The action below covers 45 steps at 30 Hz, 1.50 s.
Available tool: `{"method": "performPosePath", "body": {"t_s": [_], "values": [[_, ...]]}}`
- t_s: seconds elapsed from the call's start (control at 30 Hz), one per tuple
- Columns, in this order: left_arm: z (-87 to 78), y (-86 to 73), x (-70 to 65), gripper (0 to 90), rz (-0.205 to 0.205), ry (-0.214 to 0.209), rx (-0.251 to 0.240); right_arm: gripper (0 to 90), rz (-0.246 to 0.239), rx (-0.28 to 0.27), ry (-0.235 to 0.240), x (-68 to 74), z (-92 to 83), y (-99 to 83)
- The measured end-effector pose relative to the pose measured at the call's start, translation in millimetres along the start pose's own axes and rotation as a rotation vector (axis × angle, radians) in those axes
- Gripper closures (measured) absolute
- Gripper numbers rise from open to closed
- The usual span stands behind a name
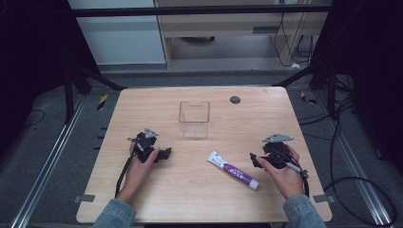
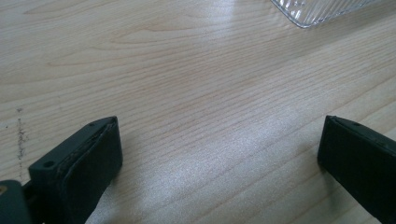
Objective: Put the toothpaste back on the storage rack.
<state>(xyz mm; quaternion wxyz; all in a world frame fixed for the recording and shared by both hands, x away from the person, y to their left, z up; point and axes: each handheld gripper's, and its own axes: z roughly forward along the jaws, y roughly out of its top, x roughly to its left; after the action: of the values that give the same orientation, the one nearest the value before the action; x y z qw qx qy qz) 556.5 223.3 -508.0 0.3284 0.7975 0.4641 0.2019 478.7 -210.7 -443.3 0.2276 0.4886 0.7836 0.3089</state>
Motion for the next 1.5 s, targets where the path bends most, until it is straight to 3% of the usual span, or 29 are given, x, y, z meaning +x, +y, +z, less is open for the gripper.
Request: {"method": "performPosePath", "body": {"t_s": [0.1,0.13,0.23,0.27,0.6,0.73,1.13,1.5], "values": [[0.1,0.1,0.1,0.0,0.000,0.001,0.000,22.8,-0.031,0.017,0.031,7.1,-1.7,5.3],[0.2,0.3,0.3,0.0,0.001,-0.001,0.001,24.6,-0.069,0.034,0.049,16.0,-2.1,9.2],[0.1,0.2,0.3,0.0,0.002,0.000,0.001,26.1,-0.107,0.057,0.072,25.6,-0.7,12.3],[0.0,0.1,0.3,0.0,0.002,-0.001,0.001,26.4,-0.138,0.080,0.098,34.7,1.7,15.4],[0.2,0.5,0.9,0.0,0.006,-0.003,0.002,26.7,-0.213,0.143,0.201,66.7,24.8,29.9],[0.3,0.5,1.0,0.0,0.007,-0.003,0.002,29.2,-0.245,0.170,0.206,77.2,30.6,32.8],[0.4,0.7,1.2,0.0,0.006,-0.002,0.003,49.0,-0.295,0.199,0.247,91.0,33.9,39.2],[0.4,0.7,1.2,0.0,0.006,-0.002,0.003,48.1,-0.285,0.255,0.237,93.8,48.9,37.5]]}}
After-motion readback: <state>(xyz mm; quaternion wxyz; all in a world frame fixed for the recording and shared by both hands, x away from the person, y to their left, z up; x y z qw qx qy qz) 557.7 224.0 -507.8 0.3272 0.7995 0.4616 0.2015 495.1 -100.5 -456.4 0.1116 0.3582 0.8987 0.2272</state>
